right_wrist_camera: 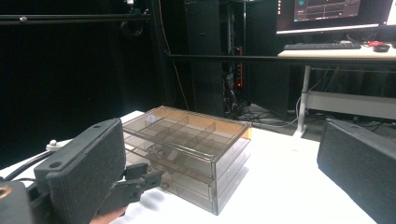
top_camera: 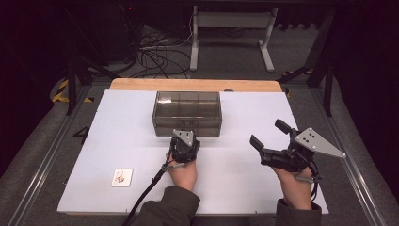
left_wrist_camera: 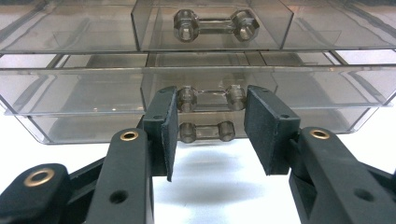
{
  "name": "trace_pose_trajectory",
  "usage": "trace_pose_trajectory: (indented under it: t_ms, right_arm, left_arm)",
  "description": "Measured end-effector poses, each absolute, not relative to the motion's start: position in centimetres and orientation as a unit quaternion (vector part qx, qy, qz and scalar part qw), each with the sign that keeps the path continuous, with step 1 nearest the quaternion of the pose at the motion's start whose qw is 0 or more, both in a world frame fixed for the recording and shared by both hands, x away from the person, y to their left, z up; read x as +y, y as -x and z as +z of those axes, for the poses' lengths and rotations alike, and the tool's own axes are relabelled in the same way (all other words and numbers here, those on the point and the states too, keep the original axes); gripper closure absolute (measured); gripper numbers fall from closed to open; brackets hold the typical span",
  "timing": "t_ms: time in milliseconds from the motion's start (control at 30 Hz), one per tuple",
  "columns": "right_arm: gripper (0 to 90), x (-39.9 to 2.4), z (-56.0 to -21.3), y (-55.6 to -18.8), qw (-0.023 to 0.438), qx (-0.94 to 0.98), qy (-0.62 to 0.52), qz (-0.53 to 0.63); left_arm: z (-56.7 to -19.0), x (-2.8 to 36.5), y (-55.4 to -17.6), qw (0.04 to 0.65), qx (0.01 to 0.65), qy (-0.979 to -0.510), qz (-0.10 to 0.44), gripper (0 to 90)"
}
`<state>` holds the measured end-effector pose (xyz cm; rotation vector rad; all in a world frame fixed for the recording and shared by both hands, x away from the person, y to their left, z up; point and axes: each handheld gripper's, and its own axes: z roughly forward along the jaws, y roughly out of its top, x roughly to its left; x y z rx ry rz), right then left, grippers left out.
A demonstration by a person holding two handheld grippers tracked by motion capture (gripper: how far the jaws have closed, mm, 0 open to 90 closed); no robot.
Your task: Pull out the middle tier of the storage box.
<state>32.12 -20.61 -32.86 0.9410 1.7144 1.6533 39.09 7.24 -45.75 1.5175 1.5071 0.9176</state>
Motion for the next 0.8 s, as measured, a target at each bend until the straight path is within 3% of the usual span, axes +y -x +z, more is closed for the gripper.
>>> trace_pose_trajectory:
  t_ms: [600,667,800]
  right_arm:
    - [1.9,-20.41,-32.89,-32.13,0.285,0.643,-0.350,0.618]
    - [1.9,-20.42,-32.89,-32.13,0.286,0.643,-0.350,0.619]
    - [1.9,-20.40,-32.88,-32.12,0.286,0.643,-0.350,0.619]
  left_arm:
    - [-45.77,7.55,-38.86,0.404,0.591,-0.602,0.353,55.7]
    - [-45.77,7.66,-38.85,0.402,0.588,-0.607,0.352,48.9]
    - [-45.62,8.01,-38.61,0.401,0.573,-0.617,0.359,46.2]
